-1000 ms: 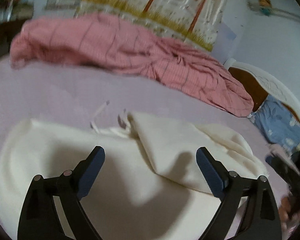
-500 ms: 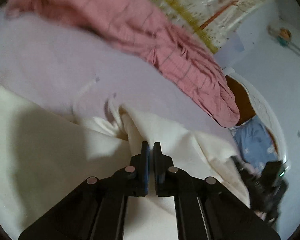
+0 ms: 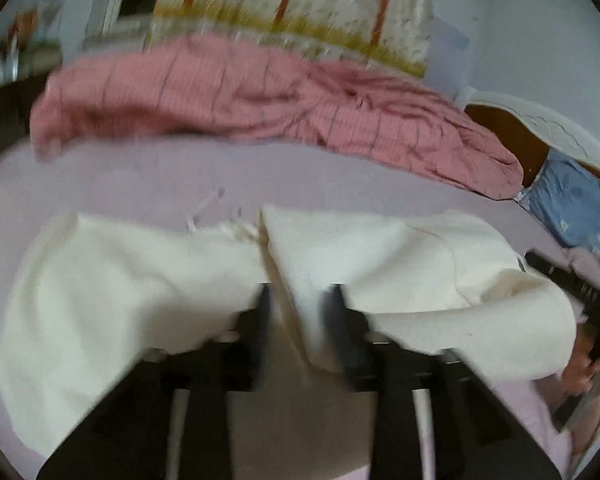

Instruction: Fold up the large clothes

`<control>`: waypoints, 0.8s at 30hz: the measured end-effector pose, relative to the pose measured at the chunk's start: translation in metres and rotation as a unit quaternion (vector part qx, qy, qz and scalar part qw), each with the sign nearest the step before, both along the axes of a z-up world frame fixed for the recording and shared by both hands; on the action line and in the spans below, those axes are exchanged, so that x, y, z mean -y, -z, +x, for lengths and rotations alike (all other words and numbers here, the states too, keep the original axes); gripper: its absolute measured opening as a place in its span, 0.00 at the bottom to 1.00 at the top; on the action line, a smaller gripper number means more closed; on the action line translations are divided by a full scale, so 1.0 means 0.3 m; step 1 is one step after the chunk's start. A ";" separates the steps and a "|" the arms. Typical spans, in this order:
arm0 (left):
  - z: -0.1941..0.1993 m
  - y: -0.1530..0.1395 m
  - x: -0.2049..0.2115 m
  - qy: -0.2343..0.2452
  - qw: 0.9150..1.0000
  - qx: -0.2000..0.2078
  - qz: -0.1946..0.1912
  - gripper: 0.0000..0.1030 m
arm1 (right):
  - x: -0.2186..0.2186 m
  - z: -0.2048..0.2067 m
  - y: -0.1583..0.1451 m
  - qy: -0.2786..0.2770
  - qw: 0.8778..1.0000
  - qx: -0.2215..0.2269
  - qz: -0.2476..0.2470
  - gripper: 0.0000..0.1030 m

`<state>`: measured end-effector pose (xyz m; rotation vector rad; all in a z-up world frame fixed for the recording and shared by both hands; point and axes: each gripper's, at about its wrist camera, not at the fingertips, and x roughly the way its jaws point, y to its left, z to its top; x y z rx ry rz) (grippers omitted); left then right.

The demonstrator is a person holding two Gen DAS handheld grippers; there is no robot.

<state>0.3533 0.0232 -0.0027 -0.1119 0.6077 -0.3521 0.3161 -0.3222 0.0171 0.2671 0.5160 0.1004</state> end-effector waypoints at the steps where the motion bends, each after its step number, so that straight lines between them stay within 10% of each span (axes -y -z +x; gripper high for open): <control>1: -0.019 -0.013 0.004 -0.005 1.000 0.024 0.002 0.59 | -0.006 -0.024 -0.023 0.004 1.000 0.025 -0.004 0.19; 5: -0.120 -0.094 0.041 0.019 0.993 0.118 0.006 0.64 | -0.032 -0.091 -0.090 -0.052 0.995 0.080 0.026 0.45; 8: -0.146 -0.134 0.100 0.044 0.990 0.136 0.013 0.71 | -0.087 -0.087 -0.094 -0.131 0.989 0.063 0.040 0.45; 19: -0.124 -0.021 0.289 0.158 0.986 -0.026 0.040 0.56 | 0.033 -0.062 -0.093 0.005 0.999 0.043 0.016 0.52; 24: -0.179 0.015 0.291 0.138 0.988 -0.012 0.074 0.56 | 0.143 -0.039 -0.076 0.027 0.997 0.019 0.074 0.52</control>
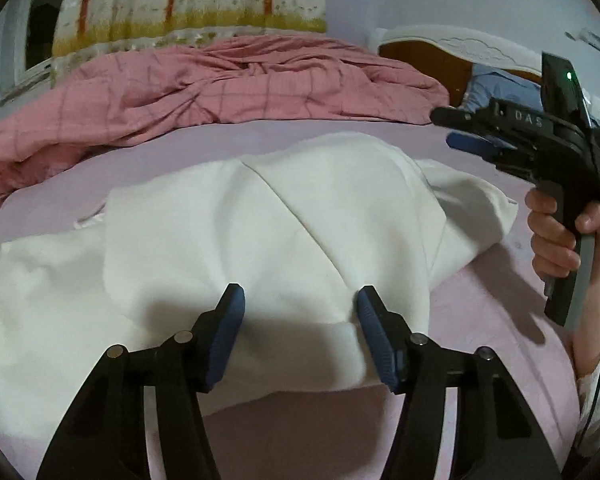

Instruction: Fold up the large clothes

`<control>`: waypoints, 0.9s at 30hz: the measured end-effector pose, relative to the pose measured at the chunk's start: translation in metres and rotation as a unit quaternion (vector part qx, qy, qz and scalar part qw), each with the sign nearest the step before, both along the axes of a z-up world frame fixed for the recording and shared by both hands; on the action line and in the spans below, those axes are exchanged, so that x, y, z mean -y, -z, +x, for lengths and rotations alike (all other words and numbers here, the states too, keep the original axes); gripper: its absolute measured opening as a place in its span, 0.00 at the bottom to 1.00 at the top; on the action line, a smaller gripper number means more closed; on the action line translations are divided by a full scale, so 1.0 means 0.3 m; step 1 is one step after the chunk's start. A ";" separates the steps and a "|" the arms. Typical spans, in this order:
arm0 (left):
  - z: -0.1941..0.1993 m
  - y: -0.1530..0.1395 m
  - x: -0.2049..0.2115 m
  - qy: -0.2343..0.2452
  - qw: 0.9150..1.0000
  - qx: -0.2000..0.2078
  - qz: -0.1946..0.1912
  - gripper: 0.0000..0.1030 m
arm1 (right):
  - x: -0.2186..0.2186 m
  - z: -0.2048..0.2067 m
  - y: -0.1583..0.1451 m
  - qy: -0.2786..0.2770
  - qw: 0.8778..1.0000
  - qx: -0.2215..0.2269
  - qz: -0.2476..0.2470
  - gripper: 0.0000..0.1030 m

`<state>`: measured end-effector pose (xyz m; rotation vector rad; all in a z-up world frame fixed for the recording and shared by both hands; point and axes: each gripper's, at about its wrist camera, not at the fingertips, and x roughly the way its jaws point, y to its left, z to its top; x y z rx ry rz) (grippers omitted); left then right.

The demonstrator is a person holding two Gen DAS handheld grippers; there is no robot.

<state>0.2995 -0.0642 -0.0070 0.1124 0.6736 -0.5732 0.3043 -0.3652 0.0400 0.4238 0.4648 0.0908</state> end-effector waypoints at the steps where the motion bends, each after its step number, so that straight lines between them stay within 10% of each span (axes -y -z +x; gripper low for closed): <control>1: -0.007 -0.001 0.000 -0.005 1.000 0.001 0.000 0.55 | 0.004 0.013 0.008 -0.004 1.000 -0.005 0.006 0.52; 5: -0.059 -0.021 -0.019 -0.021 0.999 0.040 -0.003 0.57 | -0.021 0.052 0.045 -0.050 0.998 -0.035 0.011 0.53; 10: -0.020 -0.112 -0.097 -0.094 0.992 0.071 -0.052 0.86 | -0.046 0.097 0.094 -0.050 0.997 -0.062 0.013 0.53; 13: 0.087 -0.119 -0.139 -0.144 0.986 0.049 -0.060 0.86 | -0.052 0.138 0.138 -0.063 0.994 -0.080 0.031 0.05; 20: 0.277 0.067 -0.261 -0.233 0.970 -0.042 -0.050 0.83 | -0.063 0.125 0.123 0.002 0.998 -0.060 -0.021 0.04; 23: 0.257 0.061 -0.263 -0.242 0.969 -0.027 -0.042 0.83 | -0.056 0.192 0.213 0.000 0.990 -0.140 -0.010 0.04; 27: 0.228 0.059 -0.244 -0.244 0.969 -0.003 -0.025 0.82 | -0.029 0.149 0.159 0.013 0.995 -0.096 0.003 0.06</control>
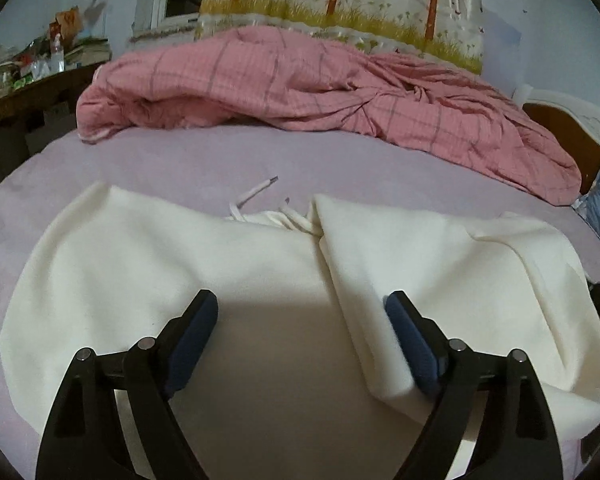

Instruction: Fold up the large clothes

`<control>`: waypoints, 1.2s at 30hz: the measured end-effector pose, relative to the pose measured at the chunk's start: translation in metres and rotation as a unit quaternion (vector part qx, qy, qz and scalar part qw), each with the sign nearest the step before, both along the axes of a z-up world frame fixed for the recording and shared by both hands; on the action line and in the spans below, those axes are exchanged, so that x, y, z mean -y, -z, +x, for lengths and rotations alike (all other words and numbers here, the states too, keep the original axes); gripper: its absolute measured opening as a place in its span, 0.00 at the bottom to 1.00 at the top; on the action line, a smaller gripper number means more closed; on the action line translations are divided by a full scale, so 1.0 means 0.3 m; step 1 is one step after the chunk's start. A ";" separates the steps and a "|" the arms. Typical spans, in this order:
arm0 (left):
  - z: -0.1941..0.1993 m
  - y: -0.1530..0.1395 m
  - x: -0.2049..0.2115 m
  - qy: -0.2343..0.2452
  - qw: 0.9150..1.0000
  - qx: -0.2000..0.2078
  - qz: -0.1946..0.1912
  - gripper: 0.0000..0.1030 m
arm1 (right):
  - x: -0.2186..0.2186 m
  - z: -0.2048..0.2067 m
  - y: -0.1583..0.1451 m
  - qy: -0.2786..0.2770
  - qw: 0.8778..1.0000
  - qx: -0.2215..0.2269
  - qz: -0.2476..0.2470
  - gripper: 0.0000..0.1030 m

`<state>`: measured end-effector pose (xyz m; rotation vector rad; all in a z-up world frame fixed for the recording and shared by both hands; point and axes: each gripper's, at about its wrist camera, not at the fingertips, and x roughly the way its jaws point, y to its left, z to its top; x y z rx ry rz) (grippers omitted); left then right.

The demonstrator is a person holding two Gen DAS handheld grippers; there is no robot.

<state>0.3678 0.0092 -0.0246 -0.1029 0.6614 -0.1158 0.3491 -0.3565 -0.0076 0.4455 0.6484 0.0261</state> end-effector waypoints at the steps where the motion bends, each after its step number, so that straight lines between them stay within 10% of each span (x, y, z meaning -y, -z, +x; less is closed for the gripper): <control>1: -0.010 -0.006 -0.007 0.002 1.000 0.007 -0.005 0.80 | 0.004 -0.021 -0.019 0.011 1.000 0.018 -0.007 0.06; 6: -0.093 -0.067 -0.001 0.025 0.997 0.075 -0.005 0.77 | -0.002 -0.094 -0.094 -0.035 0.995 0.098 0.010 0.11; 11: -0.165 -0.111 0.061 0.051 0.988 0.138 0.034 0.77 | -0.099 -0.052 -0.065 -0.133 0.989 0.062 0.023 0.17; 15: -0.140 -0.106 0.067 0.050 0.990 0.125 0.043 0.77 | -0.178 0.006 0.007 -0.142 0.989 -0.015 -0.047 0.18; 23: -0.140 -0.104 0.047 0.045 0.991 0.124 0.028 0.78 | -0.149 -0.032 -0.015 -0.120 0.992 0.004 -0.041 0.19; 25: -0.143 -0.105 0.053 0.050 0.990 0.127 0.030 0.78 | -0.141 -0.080 -0.034 -0.098 0.994 0.020 -0.044 0.28; 27: -0.145 -0.104 0.057 0.054 0.990 0.129 0.032 0.78 | -0.126 -0.136 -0.059 -0.069 0.996 0.044 -0.044 0.60; 32: -0.146 -0.107 0.062 0.053 0.989 0.132 0.032 0.78 | -0.102 -0.247 -0.090 -0.041 0.996 0.069 -0.027 0.62; 36: -0.157 -0.115 0.067 0.050 0.988 0.142 0.033 0.79 | -0.076 -0.338 -0.088 -0.005 0.996 0.081 -0.021 0.85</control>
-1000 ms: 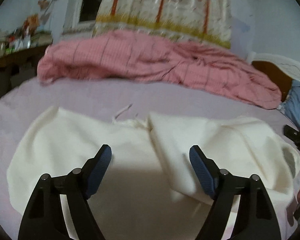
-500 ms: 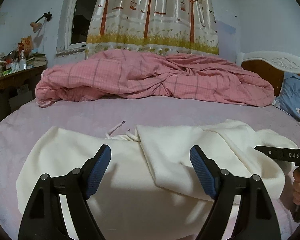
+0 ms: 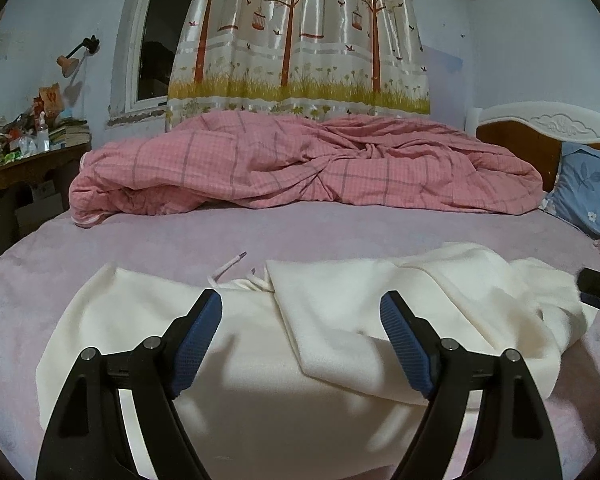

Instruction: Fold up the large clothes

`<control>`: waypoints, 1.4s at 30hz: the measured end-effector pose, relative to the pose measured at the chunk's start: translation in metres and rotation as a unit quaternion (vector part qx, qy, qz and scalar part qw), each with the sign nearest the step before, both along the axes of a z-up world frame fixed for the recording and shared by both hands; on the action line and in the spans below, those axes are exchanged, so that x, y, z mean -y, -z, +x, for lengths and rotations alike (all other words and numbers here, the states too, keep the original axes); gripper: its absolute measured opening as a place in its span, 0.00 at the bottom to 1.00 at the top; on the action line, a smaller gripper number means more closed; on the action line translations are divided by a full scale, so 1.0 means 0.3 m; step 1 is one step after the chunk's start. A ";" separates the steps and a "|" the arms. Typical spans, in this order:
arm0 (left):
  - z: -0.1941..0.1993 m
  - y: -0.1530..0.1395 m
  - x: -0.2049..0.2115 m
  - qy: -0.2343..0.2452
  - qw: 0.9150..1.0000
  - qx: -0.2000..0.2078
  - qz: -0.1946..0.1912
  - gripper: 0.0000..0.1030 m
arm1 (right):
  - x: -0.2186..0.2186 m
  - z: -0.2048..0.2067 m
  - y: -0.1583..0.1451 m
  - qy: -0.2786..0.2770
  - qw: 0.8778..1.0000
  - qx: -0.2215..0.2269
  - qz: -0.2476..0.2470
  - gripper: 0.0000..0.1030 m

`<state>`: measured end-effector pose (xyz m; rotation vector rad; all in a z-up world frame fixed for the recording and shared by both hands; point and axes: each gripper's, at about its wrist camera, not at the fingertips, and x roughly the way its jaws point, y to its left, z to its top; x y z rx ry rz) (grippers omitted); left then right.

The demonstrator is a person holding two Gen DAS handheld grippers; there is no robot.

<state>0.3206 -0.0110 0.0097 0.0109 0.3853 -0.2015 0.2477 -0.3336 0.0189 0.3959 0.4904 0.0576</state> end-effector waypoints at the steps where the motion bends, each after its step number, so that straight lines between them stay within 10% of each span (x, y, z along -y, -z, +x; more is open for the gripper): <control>1: -0.002 -0.003 0.000 0.000 1.000 0.002 0.001 0.80 | 0.009 -0.024 0.000 0.009 1.000 0.002 0.001 0.85; 6: -0.009 -0.005 0.014 0.017 1.000 0.005 0.003 0.92 | 0.080 -0.113 -0.005 0.101 0.995 -0.011 -0.009 0.85; 10: -0.024 -0.010 0.027 0.015 1.000 0.017 0.014 1.00 | 0.181 -0.161 0.034 0.260 0.963 -0.070 -0.004 0.86; 18: -0.002 -0.005 0.014 -0.002 1.000 0.001 0.008 1.00 | 0.361 -0.116 0.166 0.166 0.968 -0.088 0.165 0.86; 25: 0.018 -0.001 -0.059 -0.006 0.998 -0.021 -0.059 1.00 | 0.325 0.007 0.193 0.119 0.970 -0.102 0.188 0.88; 27: 0.021 -0.002 -0.068 -0.008 0.997 -0.023 -0.069 1.00 | 0.326 0.022 0.202 0.155 0.965 -0.099 0.185 0.72; 30: 0.012 -0.008 -0.080 -0.013 0.997 -0.015 -0.077 1.00 | 0.332 0.027 0.214 0.230 0.953 -0.110 0.165 0.40; 33: -0.001 -0.017 -0.082 -0.020 0.997 -0.001 -0.075 1.00 | 0.269 0.042 0.146 0.226 0.965 -0.095 0.091 0.17; 39: -0.048 -0.046 -0.074 -0.063 0.996 0.053 -0.043 1.00 | -0.108 0.033 -0.097 0.093 0.987 0.047 -0.120 0.13; 42: -0.057 -0.057 -0.101 -0.075 0.993 0.062 -0.062 1.00 | -0.359 0.072 -0.078 -0.006 0.976 0.046 -0.214 0.13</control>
